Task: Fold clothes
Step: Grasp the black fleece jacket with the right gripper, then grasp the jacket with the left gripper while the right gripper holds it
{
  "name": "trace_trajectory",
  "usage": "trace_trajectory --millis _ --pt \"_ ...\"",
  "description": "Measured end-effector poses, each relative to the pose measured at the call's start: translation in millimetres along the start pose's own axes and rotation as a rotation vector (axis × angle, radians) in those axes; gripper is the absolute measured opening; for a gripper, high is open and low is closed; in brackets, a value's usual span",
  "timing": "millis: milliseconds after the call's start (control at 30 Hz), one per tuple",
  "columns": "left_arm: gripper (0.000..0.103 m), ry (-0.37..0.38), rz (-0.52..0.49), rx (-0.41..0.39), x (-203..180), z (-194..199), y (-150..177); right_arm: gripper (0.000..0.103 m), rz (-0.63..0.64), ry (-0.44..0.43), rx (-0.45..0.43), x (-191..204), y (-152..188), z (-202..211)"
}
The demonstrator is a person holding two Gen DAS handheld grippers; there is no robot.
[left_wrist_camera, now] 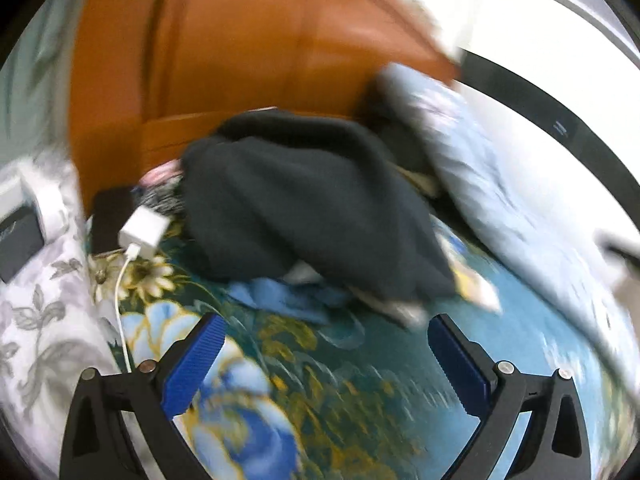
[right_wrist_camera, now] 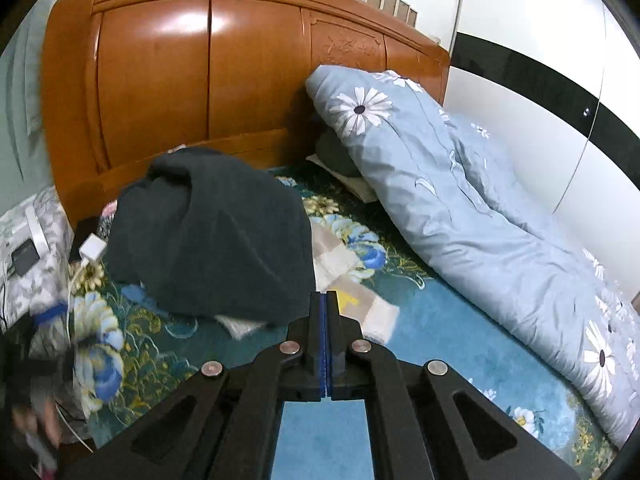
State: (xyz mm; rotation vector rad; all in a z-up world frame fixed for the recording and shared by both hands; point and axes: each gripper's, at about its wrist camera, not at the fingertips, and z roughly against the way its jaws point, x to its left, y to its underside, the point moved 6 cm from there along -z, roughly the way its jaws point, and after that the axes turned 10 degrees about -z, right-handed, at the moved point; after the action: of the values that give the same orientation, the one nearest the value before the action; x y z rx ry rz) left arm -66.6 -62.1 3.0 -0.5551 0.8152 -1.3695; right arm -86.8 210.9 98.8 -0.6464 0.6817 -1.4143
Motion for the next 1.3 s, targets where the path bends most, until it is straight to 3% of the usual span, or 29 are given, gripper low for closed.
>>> trace_trajectory --millis 133,200,333,533,600,667,700,733,833,933,1067,1167,1233,1300 --pt "0.103 -0.086 0.125 0.026 50 -51 -23 0.000 0.012 -0.005 0.023 -2 19 -14" --pt "0.103 -0.176 0.176 0.050 77 -72 -30 0.000 0.010 -0.008 0.039 -3 28 -21" --pt "0.103 -0.215 0.294 0.045 114 -96 -39 0.001 0.009 -0.007 0.074 -4 45 -38" --pt "0.102 -0.088 0.464 0.064 134 -124 -25 0.001 0.008 -0.021 0.130 4 63 -63" --pt "0.100 0.054 0.519 0.069 129 -131 -18 0.001 0.018 -0.026 0.149 8 69 -68" --pt "0.088 0.087 0.514 0.052 123 -128 -18 0.002 0.025 -0.033 0.159 12 73 -70" --pt "0.071 0.103 0.511 0.044 120 -127 -18 0.002 0.027 -0.038 0.163 14 75 -71" --pt "0.047 0.119 0.507 0.035 117 -125 -19 0.003 0.037 -0.062 0.163 16 76 -71" --pt "0.016 0.132 0.471 0.031 108 -119 -21 0.009 0.043 -0.094 0.165 19 80 -69" --pt "0.012 0.175 0.444 0.006 101 -106 -26 0.012 0.029 -0.104 0.168 16 84 -67" --pt "0.009 0.252 0.316 -0.062 71 -69 -37 0.012 -0.010 -0.128 0.158 12 89 -63" --pt "0.006 0.319 0.256 -0.086 51 -46 -48 0.012 -0.027 -0.196 0.139 22 89 -59" --pt "0.006 0.324 0.220 -0.081 43 -43 -52 0.012 -0.003 -0.254 0.114 40 86 -55" --pt "0.006 0.322 0.200 -0.072 42 -42 -57 0.030 0.032 -0.301 0.090 59 83 -54"
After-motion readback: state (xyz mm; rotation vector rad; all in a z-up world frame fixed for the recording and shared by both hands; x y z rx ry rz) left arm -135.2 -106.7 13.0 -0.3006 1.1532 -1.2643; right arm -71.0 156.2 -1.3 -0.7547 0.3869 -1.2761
